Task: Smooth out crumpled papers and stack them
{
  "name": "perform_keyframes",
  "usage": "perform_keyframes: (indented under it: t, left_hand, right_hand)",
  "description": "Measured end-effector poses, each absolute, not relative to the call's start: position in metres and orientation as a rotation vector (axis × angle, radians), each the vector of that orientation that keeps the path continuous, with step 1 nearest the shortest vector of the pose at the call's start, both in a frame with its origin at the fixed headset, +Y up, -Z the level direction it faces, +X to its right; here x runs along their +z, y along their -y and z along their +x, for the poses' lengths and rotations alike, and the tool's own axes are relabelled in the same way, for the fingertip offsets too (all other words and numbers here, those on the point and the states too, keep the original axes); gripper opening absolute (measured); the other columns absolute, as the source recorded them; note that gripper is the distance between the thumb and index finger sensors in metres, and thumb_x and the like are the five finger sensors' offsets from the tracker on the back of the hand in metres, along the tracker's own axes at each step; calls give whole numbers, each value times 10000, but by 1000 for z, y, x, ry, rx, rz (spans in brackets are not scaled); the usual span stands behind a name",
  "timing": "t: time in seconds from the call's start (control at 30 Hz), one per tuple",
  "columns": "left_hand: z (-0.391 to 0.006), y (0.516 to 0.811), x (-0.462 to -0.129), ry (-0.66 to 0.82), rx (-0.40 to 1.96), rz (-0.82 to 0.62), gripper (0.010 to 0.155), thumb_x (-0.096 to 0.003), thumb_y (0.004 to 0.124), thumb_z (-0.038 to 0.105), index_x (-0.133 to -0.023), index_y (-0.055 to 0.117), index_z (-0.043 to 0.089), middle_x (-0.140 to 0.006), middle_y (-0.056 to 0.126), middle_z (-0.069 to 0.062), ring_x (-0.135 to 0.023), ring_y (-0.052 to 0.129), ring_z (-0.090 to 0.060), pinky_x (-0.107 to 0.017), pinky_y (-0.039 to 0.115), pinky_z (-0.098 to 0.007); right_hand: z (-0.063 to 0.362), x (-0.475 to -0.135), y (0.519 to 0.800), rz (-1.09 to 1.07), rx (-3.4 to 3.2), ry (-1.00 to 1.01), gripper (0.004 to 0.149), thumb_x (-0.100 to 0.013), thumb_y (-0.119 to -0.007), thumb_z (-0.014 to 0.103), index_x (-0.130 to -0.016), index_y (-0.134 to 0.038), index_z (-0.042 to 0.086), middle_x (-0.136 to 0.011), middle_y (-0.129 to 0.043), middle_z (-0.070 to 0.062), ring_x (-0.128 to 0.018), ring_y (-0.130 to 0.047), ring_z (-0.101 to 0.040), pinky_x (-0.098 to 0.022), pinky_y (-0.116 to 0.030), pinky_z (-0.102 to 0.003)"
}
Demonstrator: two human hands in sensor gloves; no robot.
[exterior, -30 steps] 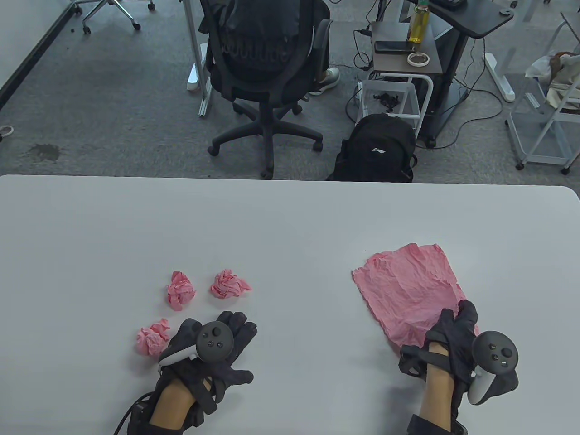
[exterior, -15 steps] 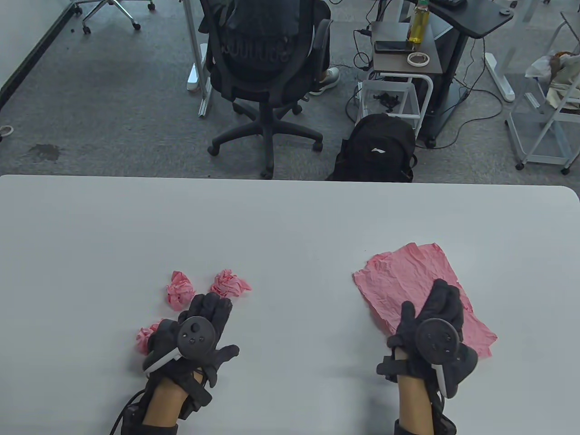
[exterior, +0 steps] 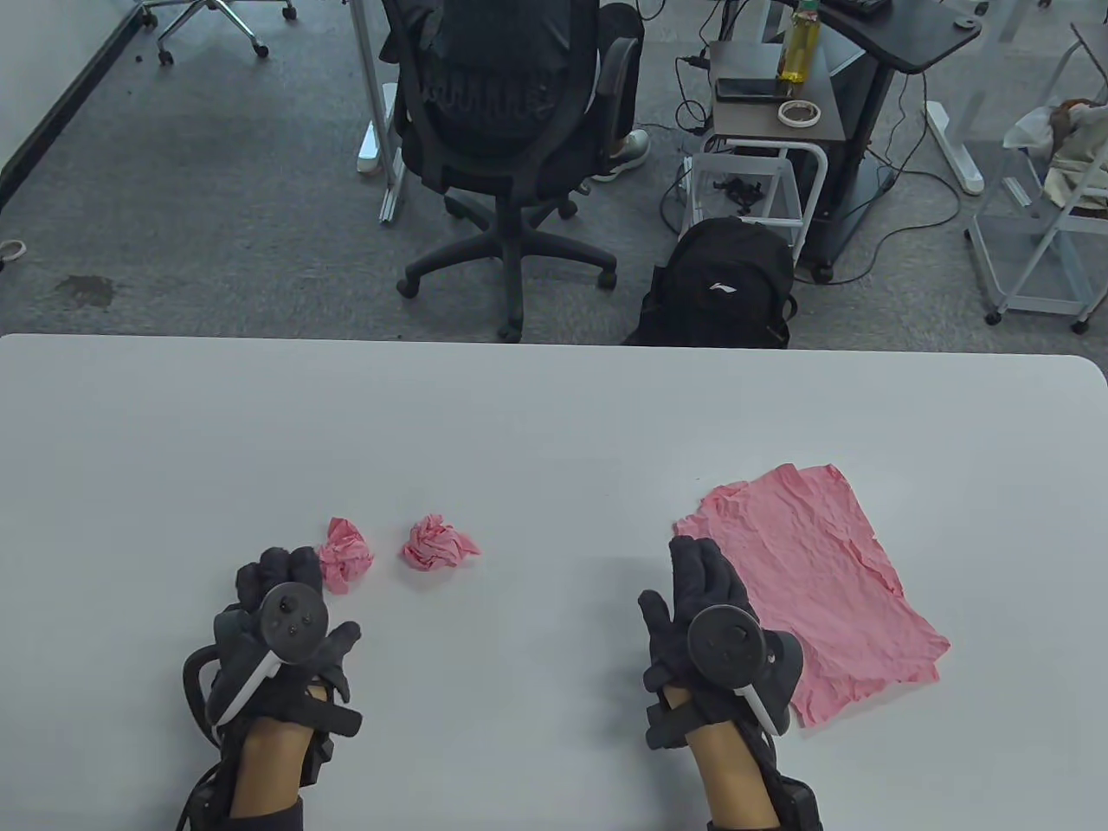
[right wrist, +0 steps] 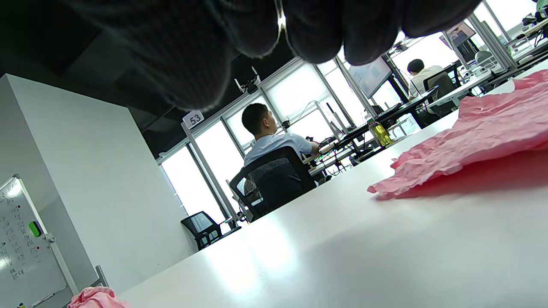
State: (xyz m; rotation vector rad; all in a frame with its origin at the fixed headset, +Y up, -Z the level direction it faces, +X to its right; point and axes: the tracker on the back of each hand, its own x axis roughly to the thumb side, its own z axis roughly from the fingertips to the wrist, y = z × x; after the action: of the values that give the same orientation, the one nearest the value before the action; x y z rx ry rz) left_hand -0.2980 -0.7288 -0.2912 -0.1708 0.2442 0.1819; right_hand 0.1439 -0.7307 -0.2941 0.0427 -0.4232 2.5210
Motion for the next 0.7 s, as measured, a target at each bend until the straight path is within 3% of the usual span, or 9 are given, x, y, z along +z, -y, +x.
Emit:
perform_keyframes:
  t: [0.13, 0.4, 0.57, 0.7]
  left_hand:
    - [-306, 737, -293, -297, 231, -234, 957, -466, 825, 536, -1133, 230, 192, -1151, 167, -158, -1105, 256, -477, -761, 407, -648]
    - [-278, 728, -301, -132, 224, -65, 937, -459, 831, 534, -1140, 283, 195, -1160, 216, -156, -1109, 287, -478, -757, 420, -654]
    - [-232, 708, -335, -35, 149, -113, 939, -469, 824, 546, -1150, 255, 242, -1184, 194, -113, -1145, 273, -442, -781, 404, -658]
    - [-197, 709, -370, 20, 120, -187, 919, -466, 837, 531, -1152, 277, 286, -1202, 230, -60, -1163, 355, -400, -792, 445, -634]
  right_hand:
    - [144, -294, 732, 46, 2506, 421, 699, -501, -802, 369, -1046, -453, 105, -1060, -489, -275, -897, -550, -567, -585, -515, -685]
    - [142, -295, 734, 48, 2504, 397, 694, -500, -801, 372, -1044, -462, 106, -1058, -500, -273, -894, -560, -564, -585, -519, -683]
    - [144, -295, 735, 41, 2485, 395, 695, -498, -802, 369, -1043, -462, 103, -1056, -505, -270, -893, -564, -564, -583, -521, -683]
    - [146, -296, 737, 46, 2466, 376, 691, -498, -802, 367, -1041, -466, 103, -1055, -506, -271, -891, -565, -563, -583, -522, -682]
